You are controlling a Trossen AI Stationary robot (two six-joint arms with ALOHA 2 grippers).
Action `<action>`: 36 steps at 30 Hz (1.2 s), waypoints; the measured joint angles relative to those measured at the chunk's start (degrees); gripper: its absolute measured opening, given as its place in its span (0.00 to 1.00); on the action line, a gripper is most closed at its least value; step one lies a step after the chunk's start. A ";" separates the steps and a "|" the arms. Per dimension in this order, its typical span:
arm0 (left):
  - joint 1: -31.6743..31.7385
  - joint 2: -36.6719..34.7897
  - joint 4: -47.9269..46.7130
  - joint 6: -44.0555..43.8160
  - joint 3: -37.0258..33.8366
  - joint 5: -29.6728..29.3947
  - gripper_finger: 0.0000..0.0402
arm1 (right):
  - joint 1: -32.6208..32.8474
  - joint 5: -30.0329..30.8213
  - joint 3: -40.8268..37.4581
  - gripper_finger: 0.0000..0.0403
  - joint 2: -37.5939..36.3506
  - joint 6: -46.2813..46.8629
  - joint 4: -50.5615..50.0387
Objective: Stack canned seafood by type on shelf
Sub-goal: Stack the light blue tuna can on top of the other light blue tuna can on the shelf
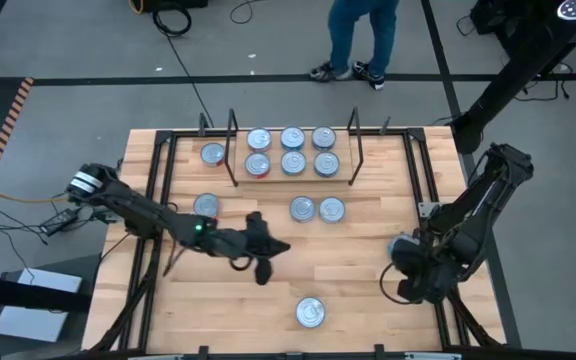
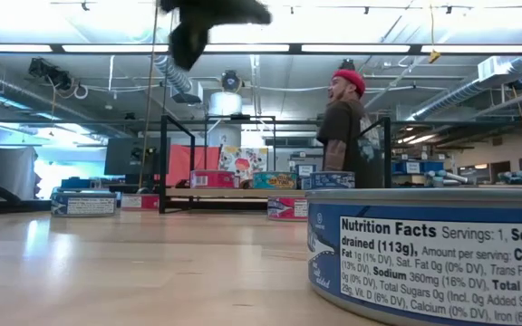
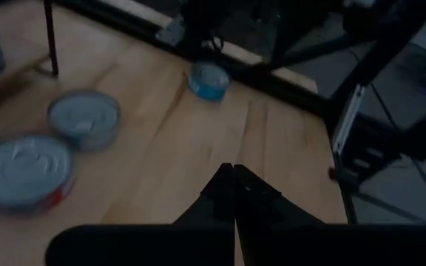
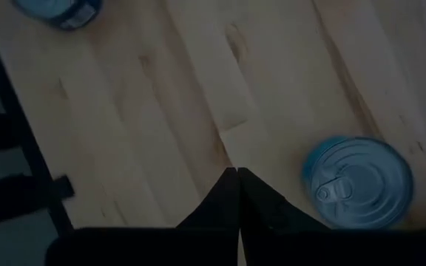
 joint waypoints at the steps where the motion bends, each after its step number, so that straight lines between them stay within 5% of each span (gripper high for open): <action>1: 0.07 -1.16 0.88 -0.08 -2.02 0.45 0.00 | -0.36 -0.22 0.00 0.02 0.25 1.14 0.17; 14: 1.95 -11.68 1.34 1.45 -13.57 0.98 0.01 | -10.45 -7.63 -0.02 0.03 2.61 12.91 -3.82; 22: 8.82 -11.65 1.20 2.90 -13.74 6.54 0.01 | -22.03 -3.24 -0.11 0.01 2.43 -9.84 1.34; 29: 14.08 -11.65 3.19 3.22 -13.72 6.34 0.01 | -31.52 -7.63 -7.88 0.01 -0.15 -37.19 29.02; 33: 16.39 -11.63 -1.99 3.14 -13.70 7.65 0.01 | -33.87 -4.81 -15.10 0.00 -0.34 -38.12 44.79; 36: 18.02 -11.63 -2.12 3.90 -13.70 9.19 0.01 | -34.39 3.47 -20.22 0.00 0.15 -33.50 52.71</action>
